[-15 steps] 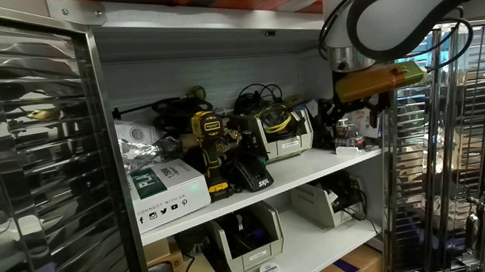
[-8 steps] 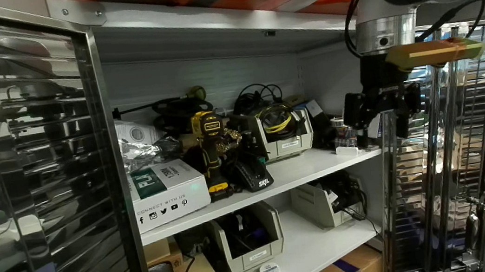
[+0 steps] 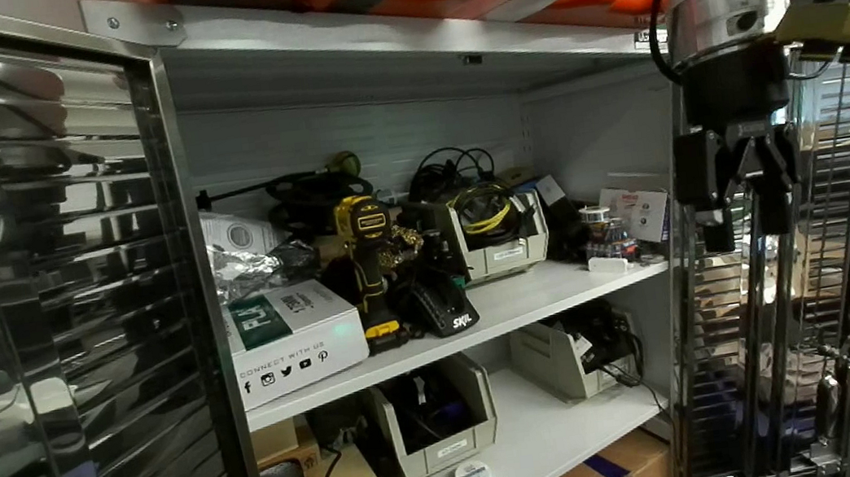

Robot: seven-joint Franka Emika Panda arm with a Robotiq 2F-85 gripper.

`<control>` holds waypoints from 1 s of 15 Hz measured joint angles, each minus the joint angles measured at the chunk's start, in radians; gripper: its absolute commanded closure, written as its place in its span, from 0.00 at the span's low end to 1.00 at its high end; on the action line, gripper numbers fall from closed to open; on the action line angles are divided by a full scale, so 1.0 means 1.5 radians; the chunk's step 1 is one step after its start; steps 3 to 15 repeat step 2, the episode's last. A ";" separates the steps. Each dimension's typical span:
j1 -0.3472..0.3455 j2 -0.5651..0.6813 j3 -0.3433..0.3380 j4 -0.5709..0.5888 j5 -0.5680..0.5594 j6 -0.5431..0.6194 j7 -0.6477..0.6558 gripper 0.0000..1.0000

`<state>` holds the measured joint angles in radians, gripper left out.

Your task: Put the black cable inside the compartment.

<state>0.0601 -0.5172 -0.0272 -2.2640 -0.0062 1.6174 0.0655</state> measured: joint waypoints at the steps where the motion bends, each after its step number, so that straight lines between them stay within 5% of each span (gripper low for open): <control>1: 0.000 0.003 0.000 0.000 0.000 0.000 0.000 0.00; 15: 0.000 0.007 0.001 0.000 0.000 0.001 0.000 0.00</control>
